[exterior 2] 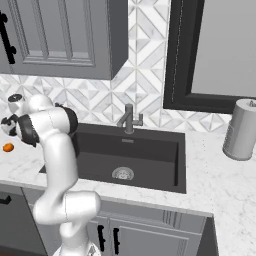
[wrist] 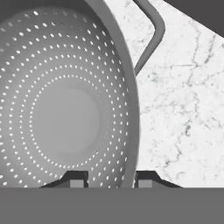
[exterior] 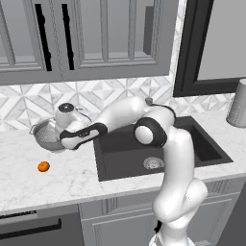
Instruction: Put the colander in the sink, put the tangerine in the colander, and turn on the sink faucet and pour water over the colander.
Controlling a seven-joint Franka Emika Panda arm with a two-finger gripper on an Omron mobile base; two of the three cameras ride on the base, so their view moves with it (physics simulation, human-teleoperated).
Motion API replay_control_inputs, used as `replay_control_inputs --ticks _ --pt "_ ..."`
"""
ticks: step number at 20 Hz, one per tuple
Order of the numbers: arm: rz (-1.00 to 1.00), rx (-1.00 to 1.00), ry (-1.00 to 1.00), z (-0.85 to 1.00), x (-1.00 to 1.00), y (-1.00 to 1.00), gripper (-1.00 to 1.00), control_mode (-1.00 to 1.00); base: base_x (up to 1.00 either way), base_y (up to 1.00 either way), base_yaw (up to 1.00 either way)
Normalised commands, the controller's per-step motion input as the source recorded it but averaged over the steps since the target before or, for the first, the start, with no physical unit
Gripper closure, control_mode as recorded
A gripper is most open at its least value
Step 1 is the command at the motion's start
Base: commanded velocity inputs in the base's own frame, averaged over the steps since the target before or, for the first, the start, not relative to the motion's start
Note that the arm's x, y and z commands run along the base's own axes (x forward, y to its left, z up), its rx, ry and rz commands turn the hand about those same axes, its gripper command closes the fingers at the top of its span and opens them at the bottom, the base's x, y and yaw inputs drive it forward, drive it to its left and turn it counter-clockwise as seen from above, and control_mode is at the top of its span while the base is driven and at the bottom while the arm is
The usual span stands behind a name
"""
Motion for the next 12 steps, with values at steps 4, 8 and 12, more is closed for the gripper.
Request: replay_control_inputs --ticks 4,8,12 --pt "-0.33 0.11 -0.13 -0.05 -0.38 -0.41 1.0 -1.0 0.0 0.0 0.0" --pt "-0.41 0.21 -0.07 0.08 -0.87 -0.58 1.0 -1.0 0.0 0.0 0.0" --pt "-0.42 0.18 0.0 0.32 -1.0 -0.53 1.0 -1.0 0.0 0.0 0.0"
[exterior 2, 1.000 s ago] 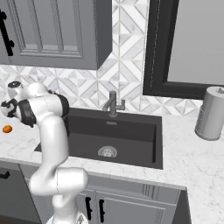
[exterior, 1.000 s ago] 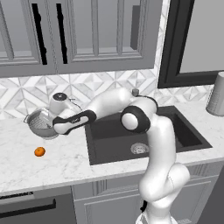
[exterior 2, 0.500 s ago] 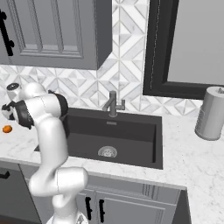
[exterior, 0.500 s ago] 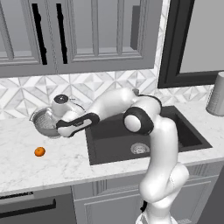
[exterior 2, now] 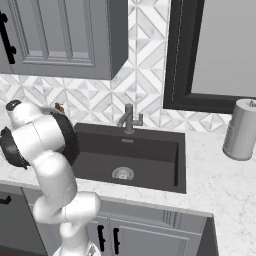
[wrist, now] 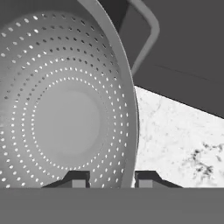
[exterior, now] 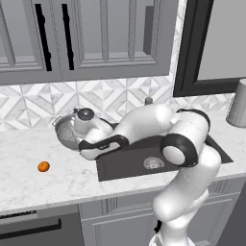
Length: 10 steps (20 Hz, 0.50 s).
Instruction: Put the colander in the sink, put the tangerine in the colander, and turn on the sink faucet and pour water over the colander.
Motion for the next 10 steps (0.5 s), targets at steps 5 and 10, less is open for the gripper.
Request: replay_control_inputs --ticks 5,10 --pt "-0.43 0.27 0.0 0.61 -1.0 -0.42 1.0 -1.0 0.0 0.0 0.0" --pt "-0.43 0.22 0.0 0.66 -1.0 -0.37 1.0 -1.0 0.0 0.0 0.0"
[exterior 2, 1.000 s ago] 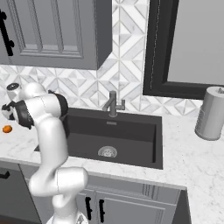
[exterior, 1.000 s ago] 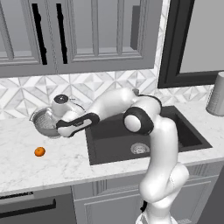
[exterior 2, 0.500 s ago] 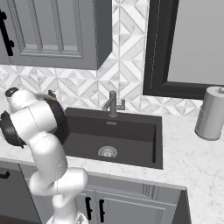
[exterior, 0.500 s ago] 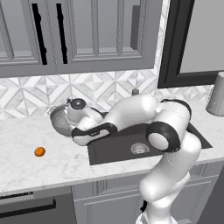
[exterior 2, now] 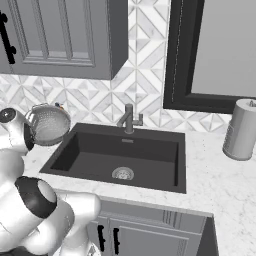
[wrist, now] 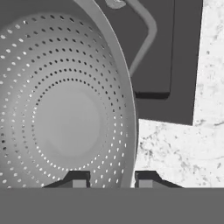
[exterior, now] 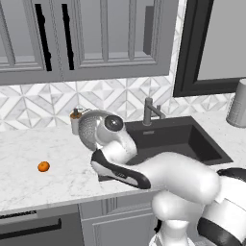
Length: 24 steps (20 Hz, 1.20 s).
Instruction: Put the colander in the sink, put the tangerine in the colander, and turn on the sink faucet and pour water over the colander.
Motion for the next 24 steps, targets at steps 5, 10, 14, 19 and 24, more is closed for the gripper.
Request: replay_control_inputs --ticks 5,10,14,19,24 --pt "-0.53 0.1 0.06 0.25 -0.86 -0.52 1.0 -1.0 0.0 0.0 0.0" --pt "-0.5 0.01 0.27 0.0 -0.22 -0.57 1.0 -1.0 0.0 0.0 0.0" --pt "-0.24 0.0 0.21 0.0 0.23 -0.12 1.0 -1.0 0.0 0.0 0.0" --pt "-0.16 0.0 0.24 0.0 0.63 0.0 1.0 -1.0 0.0 0.0 0.0" --pt "-0.26 0.0 0.22 0.0 0.6 0.0 1.0 -1.0 0.0 0.0 0.0"
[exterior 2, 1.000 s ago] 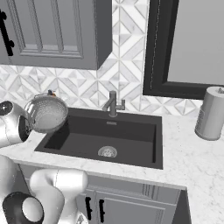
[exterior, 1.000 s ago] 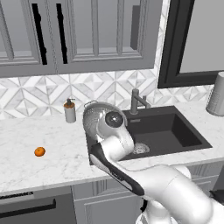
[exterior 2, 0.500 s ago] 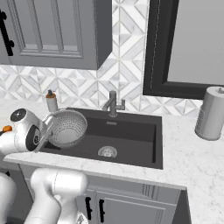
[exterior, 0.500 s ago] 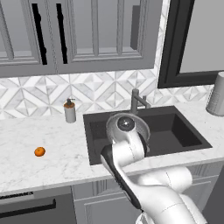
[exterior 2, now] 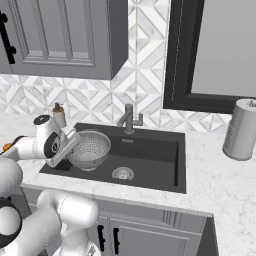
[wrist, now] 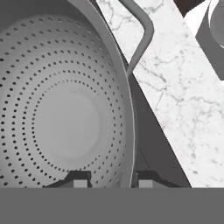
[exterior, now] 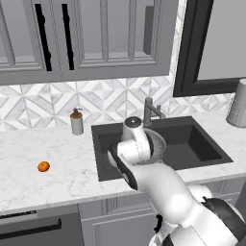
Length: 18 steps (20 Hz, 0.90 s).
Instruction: Put the colander in the sink, put the tangerine in the colander, and turn on the sink faucet and pour water over the colander.
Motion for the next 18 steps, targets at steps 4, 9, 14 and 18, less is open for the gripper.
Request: replay_control_inputs --ticks 4,9,14,18 --pt "-0.41 0.0 0.13 0.0 0.63 0.0 1.0 -1.0 0.0 0.0 0.0" --pt "-0.41 0.0 0.09 -0.04 0.43 0.0 1.0 -1.0 0.0 0.0 0.0" --pt "-0.34 0.0 -0.02 -0.21 0.13 0.0 1.0 -1.0 0.0 0.0 0.0" --pt "-0.26 0.0 -0.17 -0.31 0.0 0.0 1.0 -1.0 0.0 0.0 0.0"
